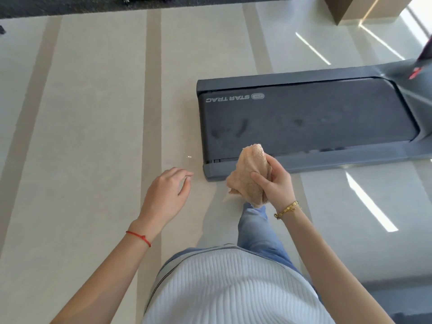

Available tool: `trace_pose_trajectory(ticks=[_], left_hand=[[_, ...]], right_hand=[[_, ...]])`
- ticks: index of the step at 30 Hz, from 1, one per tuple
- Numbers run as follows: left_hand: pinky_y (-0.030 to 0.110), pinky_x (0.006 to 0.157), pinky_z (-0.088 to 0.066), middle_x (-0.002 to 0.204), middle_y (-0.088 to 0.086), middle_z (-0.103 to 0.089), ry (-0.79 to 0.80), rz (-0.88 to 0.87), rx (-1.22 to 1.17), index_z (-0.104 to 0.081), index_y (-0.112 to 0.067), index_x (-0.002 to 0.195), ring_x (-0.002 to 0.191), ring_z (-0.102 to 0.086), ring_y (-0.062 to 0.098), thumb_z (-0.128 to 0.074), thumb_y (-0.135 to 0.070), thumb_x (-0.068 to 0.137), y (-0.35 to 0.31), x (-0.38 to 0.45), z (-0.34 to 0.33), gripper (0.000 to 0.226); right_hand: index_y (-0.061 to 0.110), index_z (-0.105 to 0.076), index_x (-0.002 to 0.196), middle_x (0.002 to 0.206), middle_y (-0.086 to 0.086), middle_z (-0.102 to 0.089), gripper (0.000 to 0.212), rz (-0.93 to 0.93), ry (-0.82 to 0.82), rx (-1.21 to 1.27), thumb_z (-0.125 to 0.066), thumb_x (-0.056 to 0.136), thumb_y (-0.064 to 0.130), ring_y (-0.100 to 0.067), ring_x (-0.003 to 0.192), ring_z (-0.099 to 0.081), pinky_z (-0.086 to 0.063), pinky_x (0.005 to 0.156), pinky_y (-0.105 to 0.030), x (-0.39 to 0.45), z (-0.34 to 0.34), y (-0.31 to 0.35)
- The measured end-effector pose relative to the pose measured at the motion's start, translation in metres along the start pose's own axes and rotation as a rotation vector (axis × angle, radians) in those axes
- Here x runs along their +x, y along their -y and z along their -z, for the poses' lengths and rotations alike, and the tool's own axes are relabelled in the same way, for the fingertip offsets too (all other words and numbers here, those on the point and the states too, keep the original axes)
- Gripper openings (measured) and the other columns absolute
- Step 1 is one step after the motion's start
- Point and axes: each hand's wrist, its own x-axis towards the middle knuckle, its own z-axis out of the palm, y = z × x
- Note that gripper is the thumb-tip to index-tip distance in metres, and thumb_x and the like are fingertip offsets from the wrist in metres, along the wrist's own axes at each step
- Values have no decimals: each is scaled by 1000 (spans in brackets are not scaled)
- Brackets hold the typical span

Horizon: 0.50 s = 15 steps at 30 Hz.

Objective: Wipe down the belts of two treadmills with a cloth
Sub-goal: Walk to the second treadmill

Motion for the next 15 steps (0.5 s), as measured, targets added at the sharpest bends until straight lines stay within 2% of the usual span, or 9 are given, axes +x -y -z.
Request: trace_pose_trajectory(ticks=[3,7,11,15], left_hand=[[30,82,-51,110,-3,-69,-22,41,-19,-71,-17,111,100,-64,19,-52,-19,99,-25,64,-28,22],[38,84,-53,107,0,-70,-46,95,-47,-72,-16,108,100,-65,24,-44,-27,95,-54,147,-61,33],[36,83,-52,108,-1,-70,-53,117,-43,-71,-15,110,100,-64,23,-50,-18,97,-63,224,-98,25],[33,81,-49,110,-2,-70,-44,131,-13,-71,-15,110,101,-63,22,-54,-13,97,-45,296,-142,22]], right_hand=[[25,-58,121,108,9,-67,48,-26,77,-27,-66,84,-4,-2,98,-63,-52,84,-19,78,32,-2],[28,-57,123,108,14,-66,49,-53,157,-66,-64,84,-2,-2,99,-62,-49,86,-21,179,61,-7],[29,-57,124,109,15,-65,50,-89,181,-124,-65,83,2,-10,105,-62,-51,94,-31,266,76,-28],[30,-57,124,109,13,-66,47,-140,180,-130,-64,85,5,-12,105,-62,-52,91,-33,344,79,-62]])
